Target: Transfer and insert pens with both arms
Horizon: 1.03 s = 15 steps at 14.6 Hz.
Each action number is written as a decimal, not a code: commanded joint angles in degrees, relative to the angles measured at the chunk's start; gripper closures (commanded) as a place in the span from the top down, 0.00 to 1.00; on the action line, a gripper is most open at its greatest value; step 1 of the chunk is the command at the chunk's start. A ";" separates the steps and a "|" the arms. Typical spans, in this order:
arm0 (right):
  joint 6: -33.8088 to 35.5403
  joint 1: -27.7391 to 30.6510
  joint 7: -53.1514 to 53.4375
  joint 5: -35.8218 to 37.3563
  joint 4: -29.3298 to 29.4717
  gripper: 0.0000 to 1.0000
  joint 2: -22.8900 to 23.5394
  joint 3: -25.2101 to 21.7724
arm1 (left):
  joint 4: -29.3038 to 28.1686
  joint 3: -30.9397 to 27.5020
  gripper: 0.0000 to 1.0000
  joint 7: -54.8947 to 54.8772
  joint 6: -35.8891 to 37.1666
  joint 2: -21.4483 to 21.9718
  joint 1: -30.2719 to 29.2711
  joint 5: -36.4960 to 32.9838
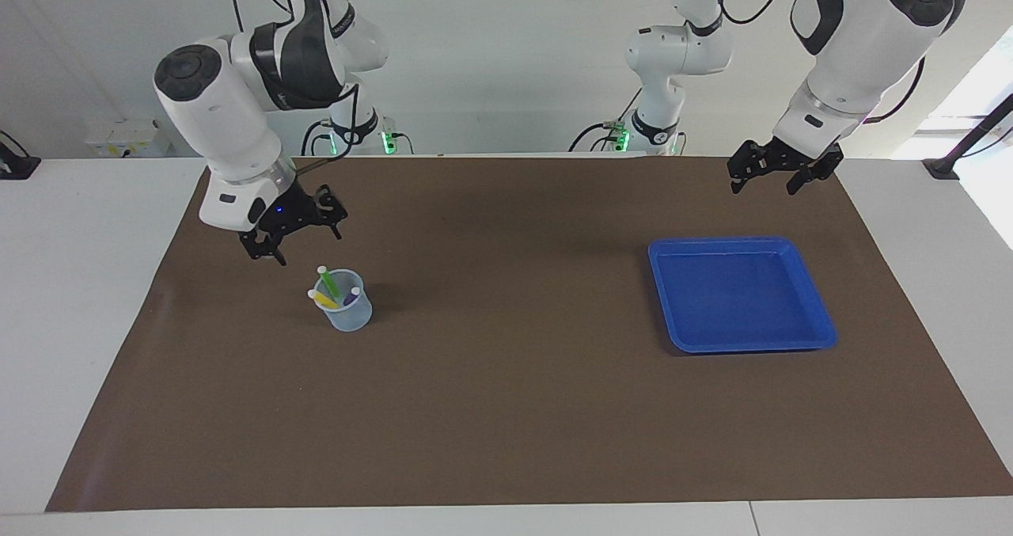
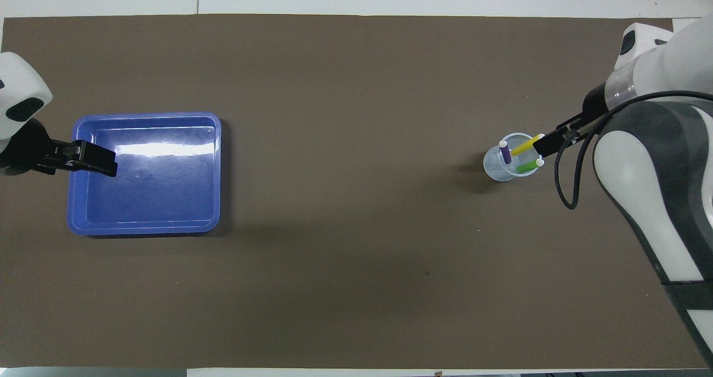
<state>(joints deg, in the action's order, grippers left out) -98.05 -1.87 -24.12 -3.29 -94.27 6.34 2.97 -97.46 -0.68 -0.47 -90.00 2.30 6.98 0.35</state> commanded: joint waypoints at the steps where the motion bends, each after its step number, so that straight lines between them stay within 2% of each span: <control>1: 8.02 0.38 -0.14 0.48 7.23 1.00 0.26 0.45 | 0.70 0.50 1.00 -0.41 0.97 0.08 -1.09 0.09; 3: 15.40 0.47 1.44 0.83 12.86 1.00 0.34 0.19 | 0.61 0.50 1.00 -0.49 0.97 0.08 -1.09 0.09; 5: 18.32 1.17 2.15 1.01 14.28 1.00 -0.27 -0.16 | 0.70 0.50 1.00 -0.41 0.97 0.16 -1.09 0.09; 9: 14.64 1.17 8.81 3.20 7.45 1.00 -3.69 -0.07 | 0.70 0.42 1.00 -0.41 1.06 0.16 -1.09 0.09; 13: 15.52 3.45 11.64 4.34 6.65 1.00 -4.14 -0.16 | 0.70 0.42 1.00 -0.41 1.06 0.16 -1.09 0.09; 15: 15.96 4.60 11.11 4.08 7.51 1.00 -3.62 -2.69 | 0.70 0.42 1.00 -0.41 1.06 0.16 -1.09 0.09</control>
<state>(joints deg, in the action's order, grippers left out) -81.64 1.32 -13.28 -0.07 -85.35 4.12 1.66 -97.46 -0.69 -0.47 -90.00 2.30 6.54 0.35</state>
